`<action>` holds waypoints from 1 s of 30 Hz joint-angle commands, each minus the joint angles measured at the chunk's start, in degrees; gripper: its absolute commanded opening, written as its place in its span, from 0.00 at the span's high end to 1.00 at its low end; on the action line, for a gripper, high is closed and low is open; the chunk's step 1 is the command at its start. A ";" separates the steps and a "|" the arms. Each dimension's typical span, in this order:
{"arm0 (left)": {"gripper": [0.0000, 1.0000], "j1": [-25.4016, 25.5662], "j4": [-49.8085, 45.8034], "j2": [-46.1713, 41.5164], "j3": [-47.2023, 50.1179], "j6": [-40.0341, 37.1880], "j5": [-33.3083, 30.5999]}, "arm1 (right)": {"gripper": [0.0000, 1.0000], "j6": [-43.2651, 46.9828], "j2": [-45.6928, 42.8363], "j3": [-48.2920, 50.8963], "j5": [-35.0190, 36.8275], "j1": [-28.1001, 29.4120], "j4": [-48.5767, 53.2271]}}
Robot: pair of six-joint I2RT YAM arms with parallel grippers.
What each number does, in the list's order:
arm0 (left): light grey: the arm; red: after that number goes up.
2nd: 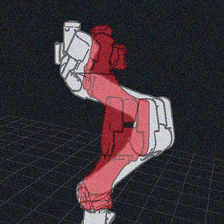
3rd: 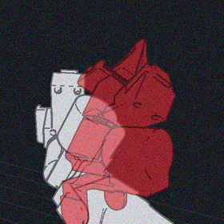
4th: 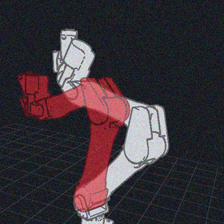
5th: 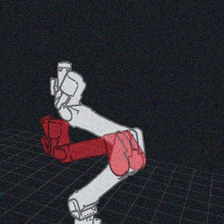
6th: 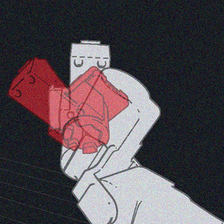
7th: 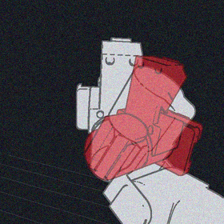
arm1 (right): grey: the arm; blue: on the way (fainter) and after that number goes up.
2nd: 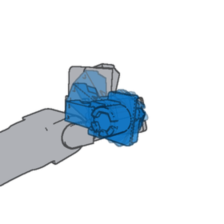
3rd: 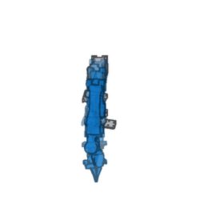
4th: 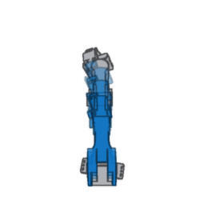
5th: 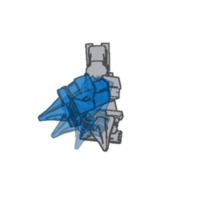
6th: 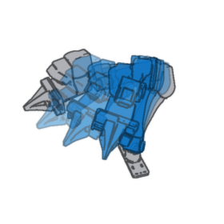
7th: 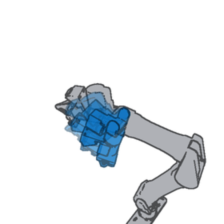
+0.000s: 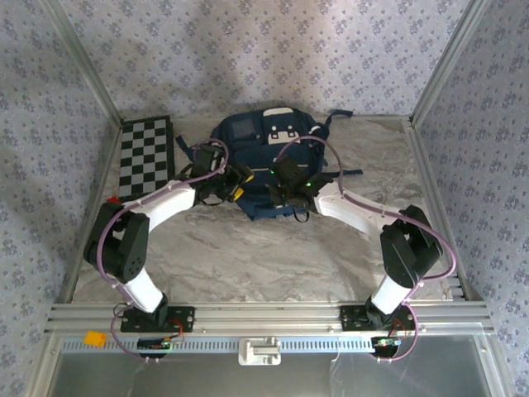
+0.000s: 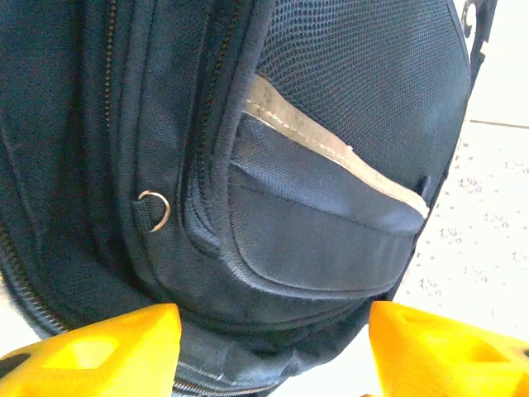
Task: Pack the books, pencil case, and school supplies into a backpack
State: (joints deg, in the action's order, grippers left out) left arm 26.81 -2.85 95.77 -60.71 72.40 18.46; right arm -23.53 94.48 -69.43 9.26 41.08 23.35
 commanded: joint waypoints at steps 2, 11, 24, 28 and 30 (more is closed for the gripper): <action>0.40 0.69 6.44 4.60 -3.21 5.91 -5.01 | 0.87 -0.71 -4.53 4.04 -2.22 -1.52 -1.43; 0.59 2.07 2.79 9.43 -8.06 7.69 -11.28 | 0.85 0.76 -8.40 7.49 -1.89 -2.99 -1.68; 1.00 -0.64 -6.30 1.09 -11.94 8.06 -7.20 | 0.48 7.73 -2.05 2.99 -6.55 -2.54 -6.07; 1.00 -1.67 -6.29 -0.53 -11.71 8.31 -4.20 | 0.45 7.94 0.82 0.67 -7.13 -3.38 -6.46; 1.00 -1.84 -6.35 -0.84 -11.80 8.19 -3.35 | 0.43 9.25 2.31 -1.31 -7.68 -2.98 -6.98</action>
State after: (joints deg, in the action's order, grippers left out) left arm 25.47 -9.78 98.65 -71.09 79.64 13.10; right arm -16.62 95.20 -67.55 3.07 38.11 18.11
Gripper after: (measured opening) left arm 0.048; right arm 0.567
